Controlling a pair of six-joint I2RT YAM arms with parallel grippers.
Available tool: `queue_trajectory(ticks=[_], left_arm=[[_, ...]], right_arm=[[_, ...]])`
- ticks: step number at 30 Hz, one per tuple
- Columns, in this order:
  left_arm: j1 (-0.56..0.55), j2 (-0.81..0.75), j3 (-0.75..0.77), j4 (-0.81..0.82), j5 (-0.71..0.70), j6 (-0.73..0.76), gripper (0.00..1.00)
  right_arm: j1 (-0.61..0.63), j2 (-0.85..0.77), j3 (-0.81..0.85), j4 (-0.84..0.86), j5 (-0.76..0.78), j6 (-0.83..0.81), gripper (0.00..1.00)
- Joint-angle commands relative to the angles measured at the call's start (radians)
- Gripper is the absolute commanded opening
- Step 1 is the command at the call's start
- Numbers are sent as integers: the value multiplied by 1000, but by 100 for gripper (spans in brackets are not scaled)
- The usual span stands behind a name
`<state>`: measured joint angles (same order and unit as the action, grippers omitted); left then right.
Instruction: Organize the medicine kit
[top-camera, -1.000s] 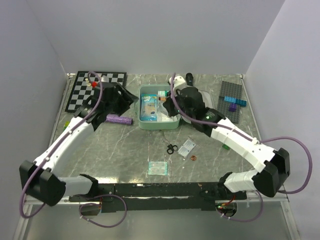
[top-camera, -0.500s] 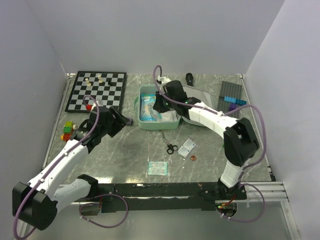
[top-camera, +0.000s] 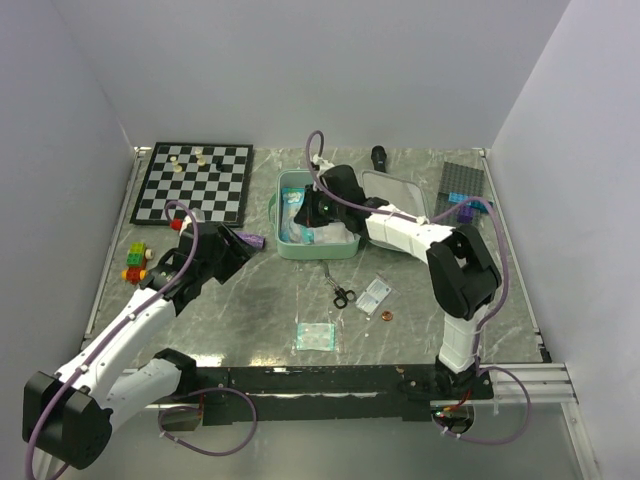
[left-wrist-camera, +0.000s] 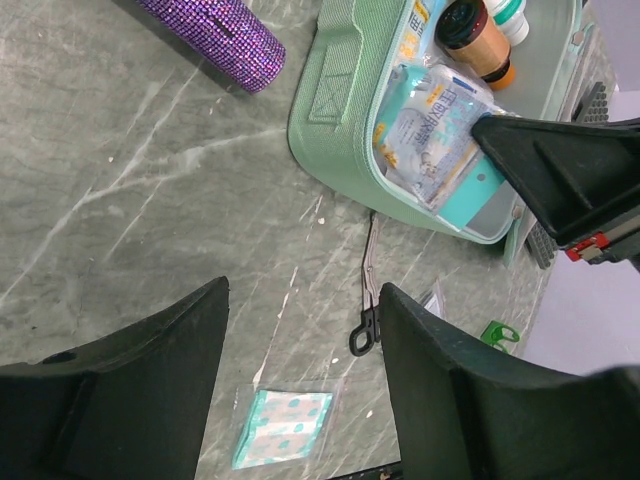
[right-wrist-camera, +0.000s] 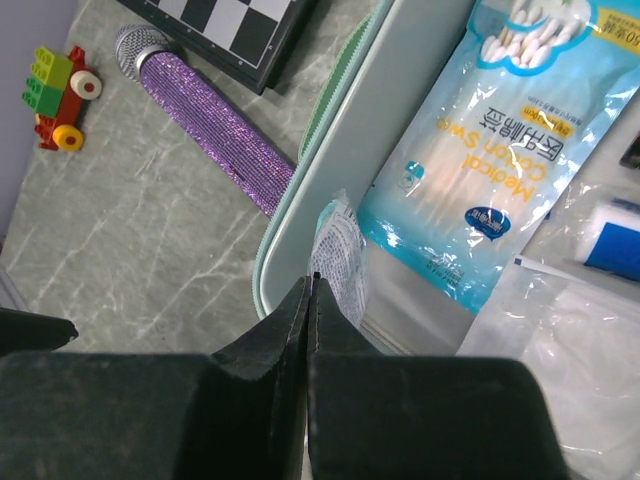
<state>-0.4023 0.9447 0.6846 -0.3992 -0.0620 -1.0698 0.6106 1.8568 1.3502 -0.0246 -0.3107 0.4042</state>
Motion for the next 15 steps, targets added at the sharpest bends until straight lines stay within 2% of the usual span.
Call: queue_trajectory(ticks=[1, 15], left_arm=[[3, -7, -10, 45, -6, -15, 66], [2, 6, -28, 60, 8, -25, 65]], right_arm=[[-9, 41, -32, 84, -16, 61, 0], [-26, 61, -71, 107, -2, 88, 0]])
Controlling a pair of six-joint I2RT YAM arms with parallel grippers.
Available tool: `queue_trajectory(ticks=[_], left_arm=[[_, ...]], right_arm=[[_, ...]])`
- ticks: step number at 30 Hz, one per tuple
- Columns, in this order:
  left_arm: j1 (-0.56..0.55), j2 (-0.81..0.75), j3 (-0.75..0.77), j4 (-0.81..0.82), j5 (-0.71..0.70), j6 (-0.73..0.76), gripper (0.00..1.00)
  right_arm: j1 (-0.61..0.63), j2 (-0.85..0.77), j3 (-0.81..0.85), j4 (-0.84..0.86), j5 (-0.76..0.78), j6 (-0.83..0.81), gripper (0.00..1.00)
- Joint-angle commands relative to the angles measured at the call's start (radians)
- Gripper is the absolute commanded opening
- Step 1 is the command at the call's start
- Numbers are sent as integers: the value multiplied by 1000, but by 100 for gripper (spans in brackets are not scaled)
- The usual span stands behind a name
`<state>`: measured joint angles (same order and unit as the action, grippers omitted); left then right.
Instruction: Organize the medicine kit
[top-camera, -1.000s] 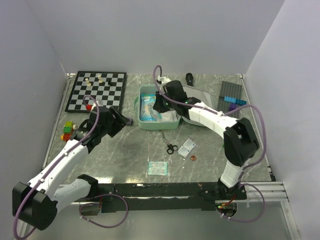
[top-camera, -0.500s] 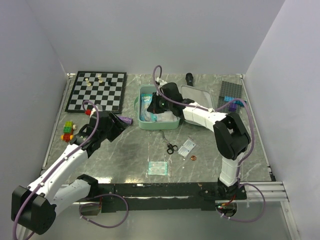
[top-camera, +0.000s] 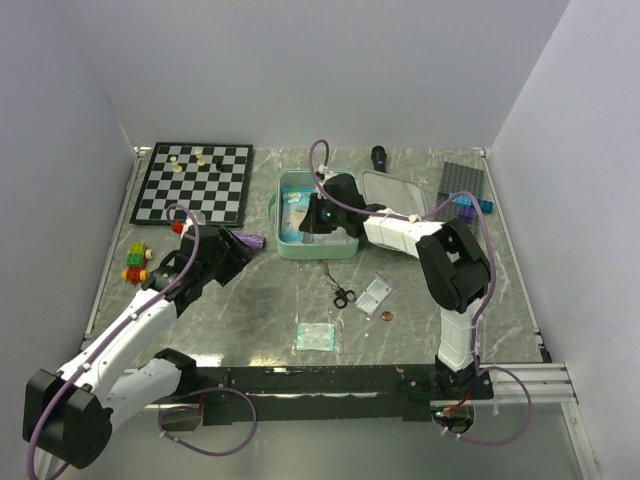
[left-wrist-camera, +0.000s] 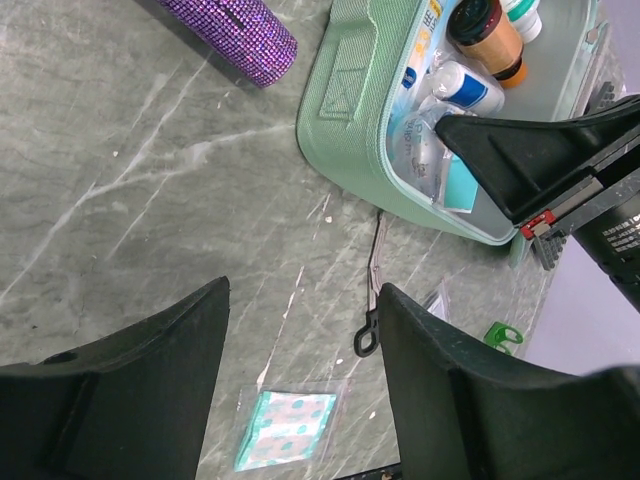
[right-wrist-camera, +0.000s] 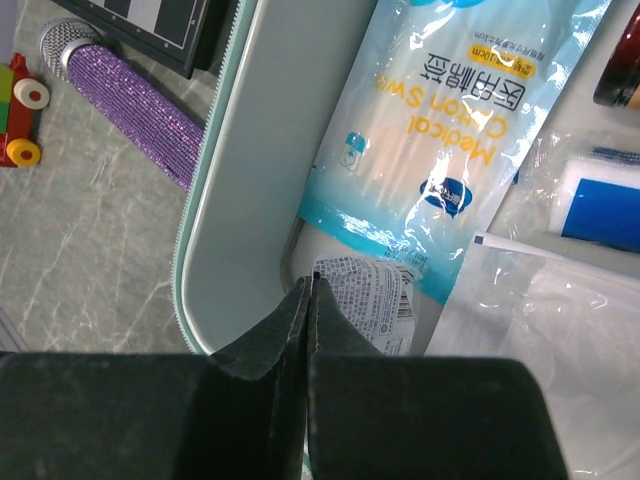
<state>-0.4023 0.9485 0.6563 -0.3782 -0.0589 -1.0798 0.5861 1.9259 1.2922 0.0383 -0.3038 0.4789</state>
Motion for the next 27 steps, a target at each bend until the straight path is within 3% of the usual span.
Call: queue_trajectory(ticks=[1, 12, 27], left_arm=[[3, 3, 0, 41, 5, -15, 65], [2, -4, -6, 41, -1, -25, 65], [2, 26, -20, 67, 18, -29, 65]], right_arm=[[-2, -10, -10, 52, -12, 15, 0], [17, -8, 121, 43, -66, 55, 0], [8, 94, 39, 75, -48, 61, 0]])
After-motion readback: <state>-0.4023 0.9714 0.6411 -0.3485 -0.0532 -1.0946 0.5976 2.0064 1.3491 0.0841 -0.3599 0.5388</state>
